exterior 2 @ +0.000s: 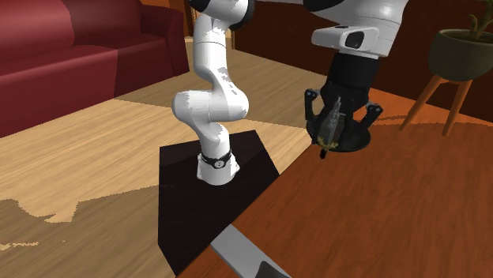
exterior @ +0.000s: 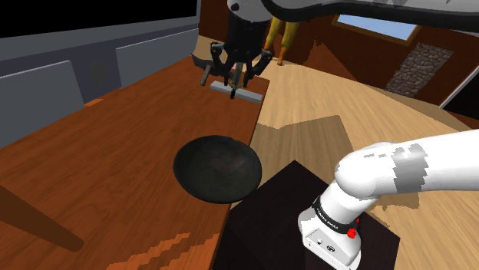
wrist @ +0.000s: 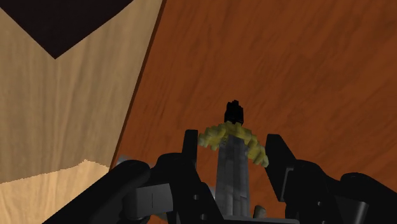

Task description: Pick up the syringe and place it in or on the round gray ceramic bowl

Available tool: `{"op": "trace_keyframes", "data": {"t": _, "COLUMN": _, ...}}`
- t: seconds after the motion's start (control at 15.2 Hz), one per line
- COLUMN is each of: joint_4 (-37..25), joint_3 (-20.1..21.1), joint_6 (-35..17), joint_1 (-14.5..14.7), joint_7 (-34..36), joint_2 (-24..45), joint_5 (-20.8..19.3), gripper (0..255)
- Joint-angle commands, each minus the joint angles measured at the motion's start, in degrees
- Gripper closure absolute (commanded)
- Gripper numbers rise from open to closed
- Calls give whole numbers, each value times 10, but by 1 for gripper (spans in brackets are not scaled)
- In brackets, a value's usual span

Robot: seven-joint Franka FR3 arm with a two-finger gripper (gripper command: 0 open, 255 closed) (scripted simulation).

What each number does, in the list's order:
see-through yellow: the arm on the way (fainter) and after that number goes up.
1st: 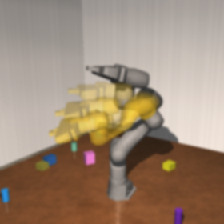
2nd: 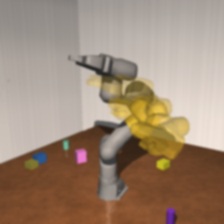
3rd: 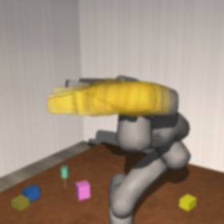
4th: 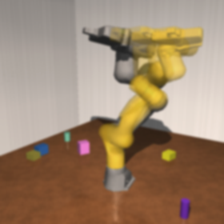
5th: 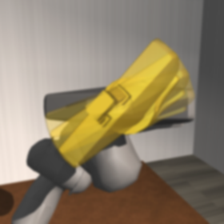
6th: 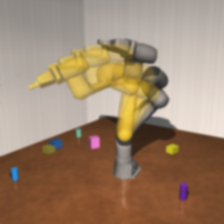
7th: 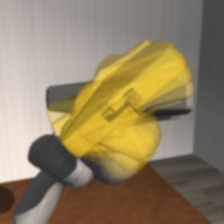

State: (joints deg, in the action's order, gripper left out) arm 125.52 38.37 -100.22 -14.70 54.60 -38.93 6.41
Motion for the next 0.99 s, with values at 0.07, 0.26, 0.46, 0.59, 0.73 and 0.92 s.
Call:
{"op": "trace_keyframes", "data": {"t": 0.07, "joint_4": -23, "joint_3": -6, "joint_6": 22, "joint_1": -2, "joint_7": -5, "joint_2": 1, "joint_5": -4, "gripper": 255}}
{"op": "trace_keyframes", "data": {"t": 0.26, "joint_4": -36, "joint_3": -2, "joint_6": 40, "joint_1": 2, "joint_7": 4, "joint_2": -4, "joint_5": 0, "gripper": 255}}
{"op": "trace_keyframes", "data": {"t": 0.46, "joint_4": -35, "joint_3": 20, "joint_6": 58, "joint_1": 20, "joint_7": 35, "joint_2": -24, "joint_5": 20, "gripper": 255}}
{"op": "trace_keyframes", "data": {"t": 0.59, "joint_4": -37, "joint_3": 37, "joint_6": 70, "joint_1": 31, "joint_7": 57, "joint_2": -35, "joint_5": 33, "gripper": 255}}
{"op": "trace_keyframes", "data": {"t": 0.73, "joint_4": -42, "joint_3": 54, "joint_6": 82, "joint_1": 41, "joint_7": 80, "joint_2": -44, "joint_5": 46, "gripper": 255}}
{"op": "trace_keyframes", "data": {"t": 0.92, "joint_4": -54, "joint_3": 83, "joint_6": 100, "joint_1": 52, "joint_7": 115, "joint_2": -54, "joint_5": 65, "gripper": 255}}
